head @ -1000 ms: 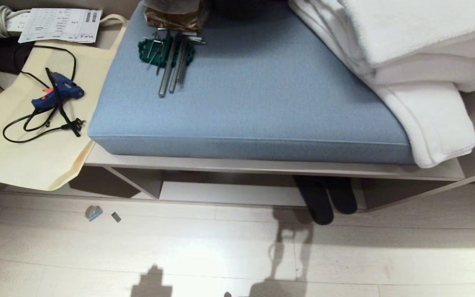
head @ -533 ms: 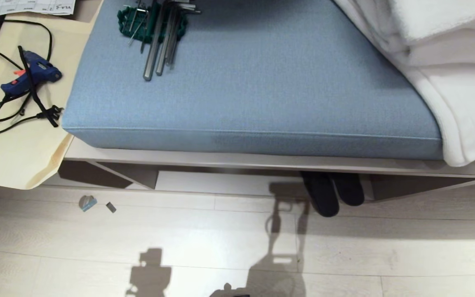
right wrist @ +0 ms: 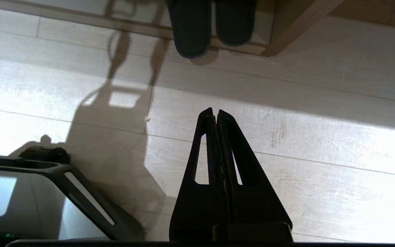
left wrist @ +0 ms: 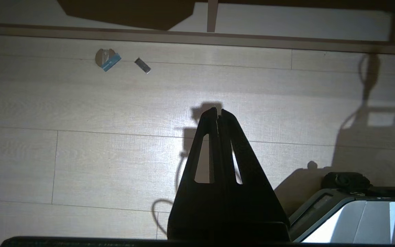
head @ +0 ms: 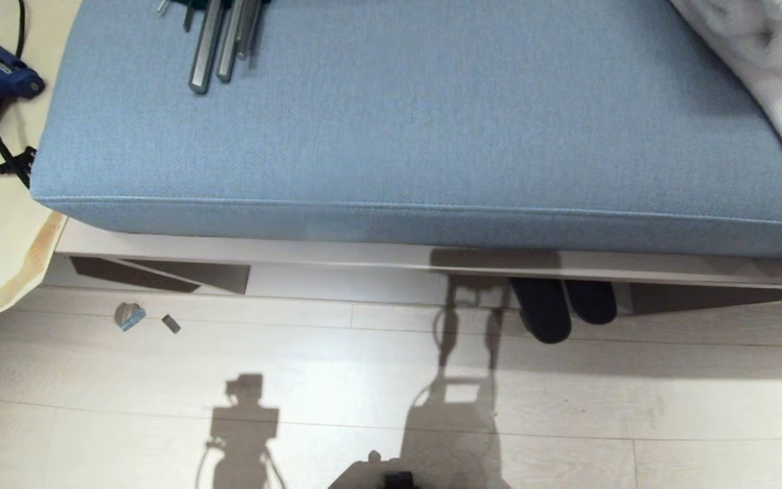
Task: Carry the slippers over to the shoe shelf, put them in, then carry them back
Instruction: Pick up the slippers in the shoe cabinet
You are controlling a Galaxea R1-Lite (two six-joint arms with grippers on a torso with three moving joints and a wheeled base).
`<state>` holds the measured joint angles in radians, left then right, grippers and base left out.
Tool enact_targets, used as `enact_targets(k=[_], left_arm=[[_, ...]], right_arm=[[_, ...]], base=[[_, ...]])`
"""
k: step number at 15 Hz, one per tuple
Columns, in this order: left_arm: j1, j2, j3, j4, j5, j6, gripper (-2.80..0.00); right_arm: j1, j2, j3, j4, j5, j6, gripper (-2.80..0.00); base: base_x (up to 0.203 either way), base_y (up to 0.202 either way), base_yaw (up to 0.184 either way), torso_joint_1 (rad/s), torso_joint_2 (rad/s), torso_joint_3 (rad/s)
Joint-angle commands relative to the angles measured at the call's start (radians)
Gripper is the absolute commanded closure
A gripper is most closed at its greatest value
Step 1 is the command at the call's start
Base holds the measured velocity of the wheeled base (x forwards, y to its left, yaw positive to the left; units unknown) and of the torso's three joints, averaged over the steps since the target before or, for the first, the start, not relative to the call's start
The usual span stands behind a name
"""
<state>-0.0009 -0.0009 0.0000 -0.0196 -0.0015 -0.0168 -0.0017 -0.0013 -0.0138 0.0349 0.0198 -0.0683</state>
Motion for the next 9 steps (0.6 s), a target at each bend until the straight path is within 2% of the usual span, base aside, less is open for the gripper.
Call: enact_targets(k=[1, 9], left_arm=[[0.001, -0.001, 0.008, 0.0, 0.0, 0.0, 0.0], [0.001, -0.001, 0.008, 0.0, 0.0, 0.0, 0.0]], right_arm=[[0.0, 0.001, 0.0, 0.0, 0.002, -0.001, 0.0], [0.0, 0.001, 0.0, 0.0, 0.002, -0.001, 0.0]], base=[[0.0, 0.0, 0.0, 0.007, 0.0, -0.184], [0.0, 0.0, 0.0, 0.001, 0.0, -0.199]])
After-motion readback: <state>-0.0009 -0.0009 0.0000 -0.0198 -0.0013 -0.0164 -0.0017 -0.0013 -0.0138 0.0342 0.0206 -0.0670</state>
